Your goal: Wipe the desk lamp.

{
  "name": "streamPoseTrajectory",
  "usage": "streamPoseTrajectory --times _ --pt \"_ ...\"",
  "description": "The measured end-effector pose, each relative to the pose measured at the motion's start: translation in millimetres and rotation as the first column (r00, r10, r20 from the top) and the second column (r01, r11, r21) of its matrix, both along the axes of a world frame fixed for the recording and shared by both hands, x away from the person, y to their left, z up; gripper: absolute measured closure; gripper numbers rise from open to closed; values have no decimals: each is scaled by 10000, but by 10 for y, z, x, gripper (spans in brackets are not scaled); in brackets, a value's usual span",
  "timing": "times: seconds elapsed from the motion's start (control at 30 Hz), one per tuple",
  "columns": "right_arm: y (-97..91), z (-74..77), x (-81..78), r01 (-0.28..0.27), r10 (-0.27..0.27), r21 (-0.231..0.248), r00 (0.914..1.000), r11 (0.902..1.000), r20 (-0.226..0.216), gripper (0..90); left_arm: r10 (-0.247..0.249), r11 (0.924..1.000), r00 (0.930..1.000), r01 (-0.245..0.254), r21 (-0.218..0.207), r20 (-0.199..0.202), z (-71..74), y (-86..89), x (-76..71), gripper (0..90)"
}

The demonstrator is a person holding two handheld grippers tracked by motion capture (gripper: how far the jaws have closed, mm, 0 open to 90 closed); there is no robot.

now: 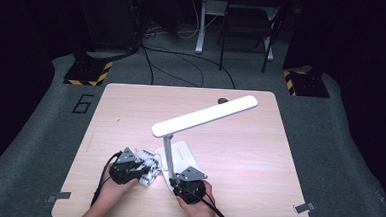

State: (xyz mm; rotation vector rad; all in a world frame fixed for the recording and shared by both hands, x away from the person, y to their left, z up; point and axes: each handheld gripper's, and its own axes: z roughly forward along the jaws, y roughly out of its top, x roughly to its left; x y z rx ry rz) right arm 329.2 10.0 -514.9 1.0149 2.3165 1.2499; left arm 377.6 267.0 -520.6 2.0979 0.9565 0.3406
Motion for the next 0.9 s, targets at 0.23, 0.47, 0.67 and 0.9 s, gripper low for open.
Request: streamPoseTrajectory --times 0.23,0.47,0.67,0.9 --pt "-50 19 21 -276 280 157 9993 9995 -252 633 -51 9994 10000 51 -350 -18 -21 20 29 690" --pt "-236 97 -95 -183 185 461 9998 9988 -40 579 32 9995 9999 -29 -322 103 -24 28 -16 686" --pt "-456 146 -6 441 -456 514 9986 9977 284 539 -334 9967 9988 306 -753 -358 -18 135 -64 632" --pt "-557 92 412 1318 -1318 256 9913 9909 -15 480 -195 9997 9996 193 -116 -184 9 184 -119 485"
